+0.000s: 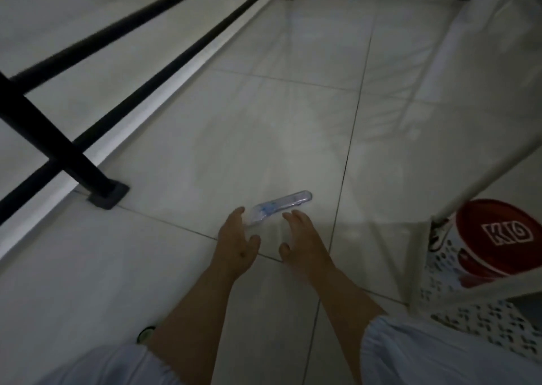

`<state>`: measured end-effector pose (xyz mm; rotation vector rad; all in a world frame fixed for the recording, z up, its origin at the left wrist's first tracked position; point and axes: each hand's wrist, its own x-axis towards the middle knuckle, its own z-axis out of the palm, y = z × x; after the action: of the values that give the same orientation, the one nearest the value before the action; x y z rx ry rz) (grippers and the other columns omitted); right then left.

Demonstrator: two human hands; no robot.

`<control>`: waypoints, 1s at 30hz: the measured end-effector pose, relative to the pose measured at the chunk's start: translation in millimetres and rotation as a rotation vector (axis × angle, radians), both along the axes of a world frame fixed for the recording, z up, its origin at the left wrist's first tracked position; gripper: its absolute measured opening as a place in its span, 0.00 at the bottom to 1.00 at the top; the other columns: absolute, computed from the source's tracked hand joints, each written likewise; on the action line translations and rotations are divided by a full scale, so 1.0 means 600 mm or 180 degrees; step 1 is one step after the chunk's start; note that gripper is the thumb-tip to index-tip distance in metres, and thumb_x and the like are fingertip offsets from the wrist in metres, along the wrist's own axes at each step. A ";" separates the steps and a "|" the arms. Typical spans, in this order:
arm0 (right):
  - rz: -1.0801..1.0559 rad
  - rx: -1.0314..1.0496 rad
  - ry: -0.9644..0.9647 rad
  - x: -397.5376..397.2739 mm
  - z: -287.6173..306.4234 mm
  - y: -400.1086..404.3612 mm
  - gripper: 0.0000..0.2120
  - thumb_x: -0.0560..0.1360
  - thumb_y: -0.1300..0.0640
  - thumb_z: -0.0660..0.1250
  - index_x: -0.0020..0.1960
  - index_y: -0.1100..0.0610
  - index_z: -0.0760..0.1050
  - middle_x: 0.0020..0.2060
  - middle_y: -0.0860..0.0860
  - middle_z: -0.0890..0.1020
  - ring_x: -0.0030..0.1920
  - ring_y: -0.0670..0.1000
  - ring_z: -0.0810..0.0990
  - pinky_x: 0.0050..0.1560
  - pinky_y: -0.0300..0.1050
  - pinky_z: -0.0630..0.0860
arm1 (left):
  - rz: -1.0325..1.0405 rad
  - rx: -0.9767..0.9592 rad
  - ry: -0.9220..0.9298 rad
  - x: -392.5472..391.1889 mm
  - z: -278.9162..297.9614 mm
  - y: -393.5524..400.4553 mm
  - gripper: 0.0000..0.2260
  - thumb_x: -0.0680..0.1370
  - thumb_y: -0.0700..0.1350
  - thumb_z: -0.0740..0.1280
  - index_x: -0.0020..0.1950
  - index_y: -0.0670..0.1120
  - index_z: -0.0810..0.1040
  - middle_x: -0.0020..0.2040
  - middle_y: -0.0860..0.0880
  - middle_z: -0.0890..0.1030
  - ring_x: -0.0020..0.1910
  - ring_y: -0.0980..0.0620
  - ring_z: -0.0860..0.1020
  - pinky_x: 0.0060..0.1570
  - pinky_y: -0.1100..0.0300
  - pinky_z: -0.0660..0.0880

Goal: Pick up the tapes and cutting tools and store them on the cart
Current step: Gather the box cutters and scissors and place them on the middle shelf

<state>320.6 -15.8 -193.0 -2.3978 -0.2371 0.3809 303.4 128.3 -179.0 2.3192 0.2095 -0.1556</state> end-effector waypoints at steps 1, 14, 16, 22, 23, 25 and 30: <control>0.0032 0.0019 0.0076 0.003 -0.003 0.000 0.31 0.73 0.60 0.61 0.73 0.60 0.53 0.75 0.56 0.51 0.75 0.53 0.52 0.70 0.40 0.52 | 0.0104 -0.0135 0.0122 0.007 -0.007 -0.001 0.32 0.73 0.50 0.59 0.72 0.36 0.56 0.72 0.37 0.63 0.71 0.41 0.64 0.68 0.54 0.62; 0.0453 0.0020 0.0028 0.038 -0.021 0.016 0.36 0.70 0.70 0.64 0.72 0.65 0.50 0.74 0.59 0.55 0.73 0.59 0.59 0.68 0.42 0.55 | 0.0149 0.0172 0.0332 0.055 -0.036 -0.044 0.20 0.78 0.40 0.59 0.67 0.34 0.62 0.62 0.33 0.72 0.63 0.35 0.70 0.61 0.48 0.66; 0.0383 0.0081 -0.0026 0.033 -0.026 0.018 0.32 0.73 0.67 0.63 0.72 0.65 0.51 0.74 0.58 0.55 0.74 0.57 0.57 0.69 0.38 0.51 | 0.0188 0.0105 0.0193 0.050 -0.041 -0.052 0.07 0.77 0.39 0.59 0.51 0.37 0.72 0.51 0.31 0.77 0.53 0.33 0.75 0.50 0.46 0.71; 0.0329 0.0335 -0.0519 0.000 -0.047 0.016 0.31 0.72 0.63 0.68 0.72 0.59 0.59 0.71 0.60 0.63 0.69 0.56 0.66 0.69 0.43 0.63 | 0.0627 -0.0774 -0.0004 0.015 -0.024 -0.075 0.09 0.77 0.38 0.59 0.48 0.39 0.79 0.40 0.42 0.81 0.36 0.46 0.78 0.34 0.58 0.74; 0.0198 0.0422 -0.0611 -0.007 -0.042 0.015 0.27 0.73 0.60 0.68 0.70 0.56 0.63 0.67 0.60 0.68 0.64 0.57 0.72 0.64 0.47 0.69 | 0.0673 -0.0924 0.0011 0.008 -0.018 -0.079 0.09 0.77 0.38 0.59 0.50 0.40 0.79 0.40 0.44 0.80 0.36 0.51 0.78 0.35 0.61 0.74; -0.0064 0.0568 -0.0679 -0.024 -0.030 0.004 0.18 0.75 0.56 0.66 0.63 0.57 0.68 0.56 0.59 0.76 0.54 0.57 0.78 0.52 0.48 0.76 | 0.0730 -0.1106 0.0009 -0.007 -0.011 -0.083 0.09 0.77 0.37 0.60 0.52 0.42 0.79 0.42 0.47 0.79 0.38 0.56 0.78 0.36 0.66 0.76; -0.0287 0.0846 -0.0862 -0.068 0.023 -0.022 0.19 0.73 0.68 0.64 0.64 0.64 0.70 0.61 0.59 0.73 0.59 0.55 0.75 0.60 0.39 0.72 | 0.0922 -0.1572 0.0026 -0.046 0.031 -0.102 0.09 0.75 0.35 0.61 0.49 0.43 0.79 0.51 0.46 0.80 0.46 0.51 0.80 0.49 0.55 0.78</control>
<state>279.6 -29.1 -179.3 -2.1819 -0.2809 -0.0193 275.5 67.1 -160.5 1.7764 0.4538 -0.0609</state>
